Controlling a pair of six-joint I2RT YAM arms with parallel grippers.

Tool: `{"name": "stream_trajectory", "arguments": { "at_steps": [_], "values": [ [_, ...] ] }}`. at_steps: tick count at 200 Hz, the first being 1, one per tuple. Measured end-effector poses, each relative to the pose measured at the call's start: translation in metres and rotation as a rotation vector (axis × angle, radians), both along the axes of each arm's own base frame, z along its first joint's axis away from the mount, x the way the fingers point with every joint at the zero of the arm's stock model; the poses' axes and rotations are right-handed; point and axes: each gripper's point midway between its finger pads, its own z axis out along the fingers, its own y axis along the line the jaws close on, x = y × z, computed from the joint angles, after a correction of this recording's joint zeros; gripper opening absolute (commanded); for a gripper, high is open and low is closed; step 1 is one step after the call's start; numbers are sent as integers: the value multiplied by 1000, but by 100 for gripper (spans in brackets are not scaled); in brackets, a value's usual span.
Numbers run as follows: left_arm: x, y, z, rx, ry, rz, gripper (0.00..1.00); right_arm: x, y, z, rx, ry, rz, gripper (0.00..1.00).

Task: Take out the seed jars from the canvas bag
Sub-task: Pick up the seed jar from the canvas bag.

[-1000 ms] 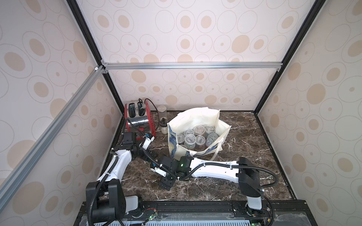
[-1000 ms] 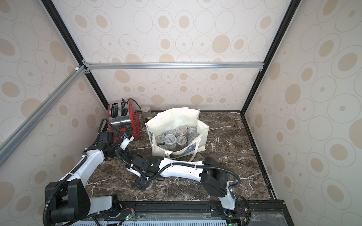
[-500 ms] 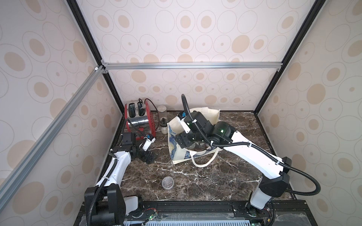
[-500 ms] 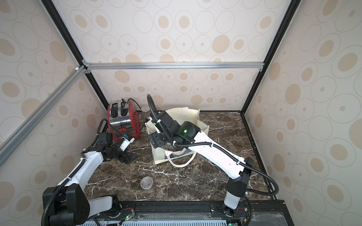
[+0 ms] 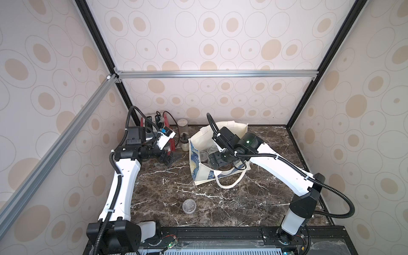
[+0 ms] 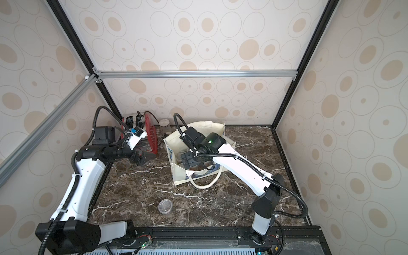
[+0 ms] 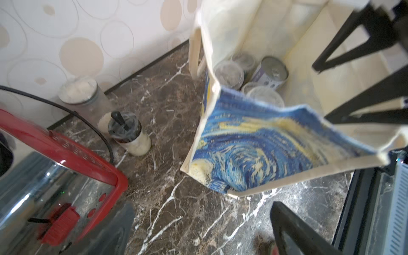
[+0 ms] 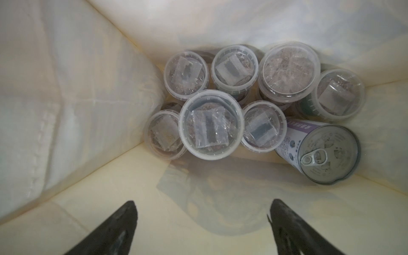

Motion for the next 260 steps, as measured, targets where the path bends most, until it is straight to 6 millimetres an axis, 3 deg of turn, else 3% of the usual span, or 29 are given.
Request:
{"name": "stream_trajectory", "arguments": {
  "at_steps": [26,44,91,118,145,168,219,260],
  "values": [
    [25,-25,38,-41,-50,-17,98,-1,-4,-7,-14,27,-44,100],
    [43,-51,50,-45,-65,-32,98,-3,-3,-11,-9,49,-47,100],
    [78,-106,24,33,-23,-36,98,-14,4,-28,15,133,-35,100],
    [68,-112,1,66,10,-72,98,-18,0,-44,-2,157,-42,100],
    [36,-99,-22,139,-6,-88,98,-20,-1,-52,-4,169,-47,100],
    [12,-97,-26,183,-46,-128,98,-20,-1,-54,-8,168,-50,100],
    [3,-94,-40,231,-54,-155,98,-7,10,-54,5,128,-53,100],
    [-1,-93,-51,253,-47,-165,98,19,22,-75,-39,80,-80,100]
  ]
}}
